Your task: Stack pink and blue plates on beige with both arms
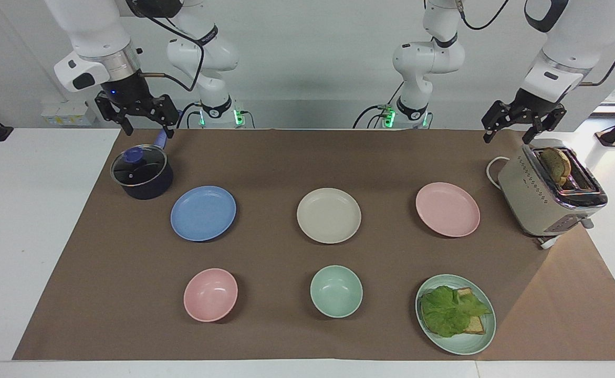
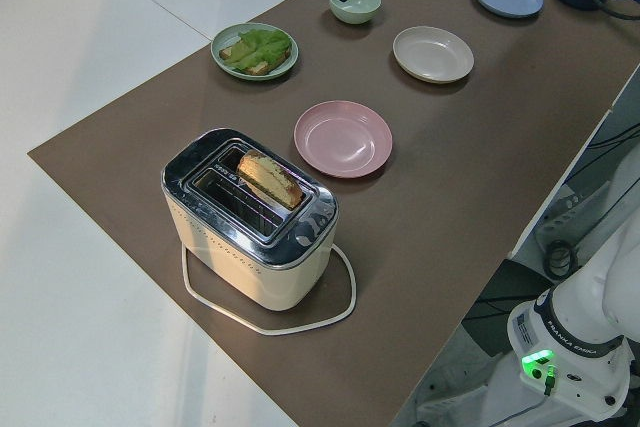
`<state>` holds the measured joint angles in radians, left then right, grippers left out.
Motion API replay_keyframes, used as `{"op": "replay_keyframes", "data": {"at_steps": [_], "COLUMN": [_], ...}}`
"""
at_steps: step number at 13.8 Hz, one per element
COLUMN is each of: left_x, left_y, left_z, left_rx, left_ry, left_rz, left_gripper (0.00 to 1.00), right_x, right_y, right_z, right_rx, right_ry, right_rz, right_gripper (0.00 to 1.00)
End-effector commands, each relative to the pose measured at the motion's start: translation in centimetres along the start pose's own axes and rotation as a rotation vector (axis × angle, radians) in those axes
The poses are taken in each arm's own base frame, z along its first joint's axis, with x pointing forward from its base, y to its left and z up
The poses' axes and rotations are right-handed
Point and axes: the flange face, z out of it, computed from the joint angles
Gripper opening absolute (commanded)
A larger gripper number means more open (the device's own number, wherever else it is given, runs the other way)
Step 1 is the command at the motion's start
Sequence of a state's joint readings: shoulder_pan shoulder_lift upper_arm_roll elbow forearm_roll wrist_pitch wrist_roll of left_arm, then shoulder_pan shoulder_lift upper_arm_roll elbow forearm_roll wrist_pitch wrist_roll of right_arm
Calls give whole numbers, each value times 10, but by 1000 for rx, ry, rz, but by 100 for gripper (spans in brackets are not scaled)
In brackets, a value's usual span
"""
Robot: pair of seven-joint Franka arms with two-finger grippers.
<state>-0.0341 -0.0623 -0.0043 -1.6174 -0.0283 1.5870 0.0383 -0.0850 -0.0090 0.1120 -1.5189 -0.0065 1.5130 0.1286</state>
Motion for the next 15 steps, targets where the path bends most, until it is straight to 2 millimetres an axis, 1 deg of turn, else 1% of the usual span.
{"op": "replay_keyframes", "data": {"at_steps": [1,10,11,13,14,15], "left_x": [-4,-3,-3,-5,-5,-5], "left_y": [-1,-1,-4,-23,-25,-26], "left_z": [-5,-5,-6,-2,2,13], "left_rx": [10,10,11,-9,-16,-17], "left_ry": [-8,0,0,-4,-11,-31], "left_rz": [-1,-1,-10,-50,-57,-58], "left_gripper": [100,100,100,100,100,100], "right_x": [-4,-3,-3,-3,-2,-2], "right_y": [1,5,6,8,8,8], "right_z": [-3,-3,-3,-3,-3,-3], "right_rx": [13,15,15,15,13,15], "right_ry": [0,0,0,-2,0,0], "right_rz": [0,5,9,12,14,14], "right_gripper": [100,100,100,100,100,100]}}
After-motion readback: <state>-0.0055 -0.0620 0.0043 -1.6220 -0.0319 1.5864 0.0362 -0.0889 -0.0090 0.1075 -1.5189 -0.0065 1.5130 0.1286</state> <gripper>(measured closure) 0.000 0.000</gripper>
